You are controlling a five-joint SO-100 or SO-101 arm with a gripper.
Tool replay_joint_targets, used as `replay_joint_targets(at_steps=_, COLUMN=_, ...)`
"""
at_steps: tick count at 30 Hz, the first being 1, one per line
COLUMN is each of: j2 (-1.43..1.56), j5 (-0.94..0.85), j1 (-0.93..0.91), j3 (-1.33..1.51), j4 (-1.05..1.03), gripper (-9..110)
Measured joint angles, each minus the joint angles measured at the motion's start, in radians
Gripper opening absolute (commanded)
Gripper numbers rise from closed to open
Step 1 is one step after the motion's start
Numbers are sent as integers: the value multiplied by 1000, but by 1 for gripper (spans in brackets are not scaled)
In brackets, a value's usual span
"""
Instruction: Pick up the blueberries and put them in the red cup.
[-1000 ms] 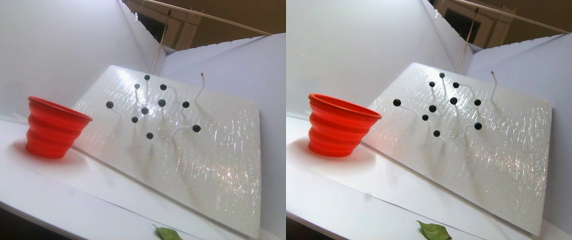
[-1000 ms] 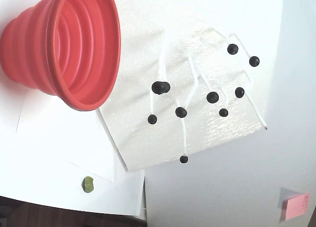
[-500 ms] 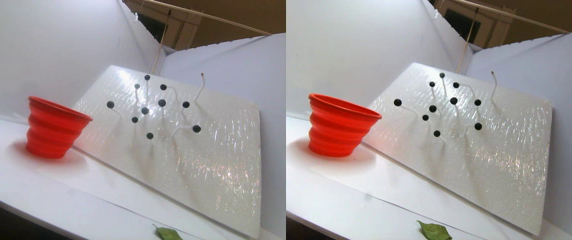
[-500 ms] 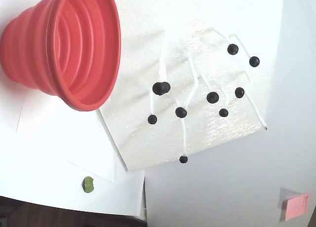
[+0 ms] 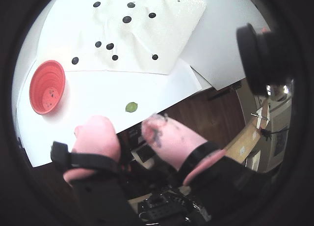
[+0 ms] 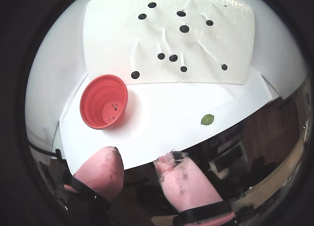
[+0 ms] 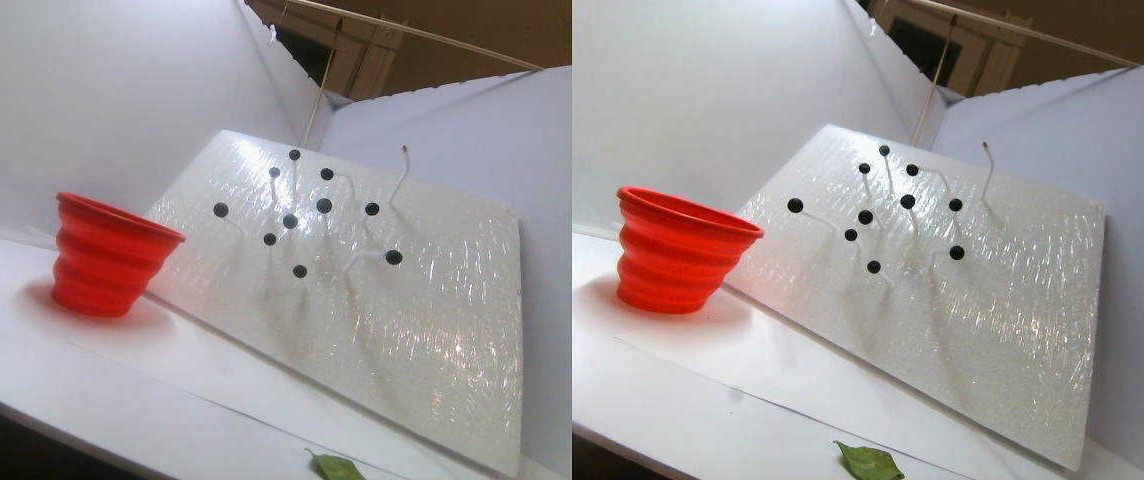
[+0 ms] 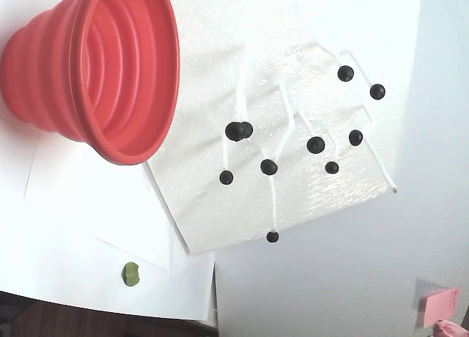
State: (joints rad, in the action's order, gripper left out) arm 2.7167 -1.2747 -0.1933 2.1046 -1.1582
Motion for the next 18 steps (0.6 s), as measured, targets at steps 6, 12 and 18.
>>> replay_joint_targets(at_steps=6, j2=-54, j5=-43, j1=14, j3=43, j4=66, gripper=13)
replay_joint_targets(at_steps=12, j2=-132, j5=-54, j1=54, j3=58, j4=129, gripper=14)
replay_joint_targets(at_steps=18, j2=-190, j5=-60, j1=81, j3=64, j4=199, gripper=14)
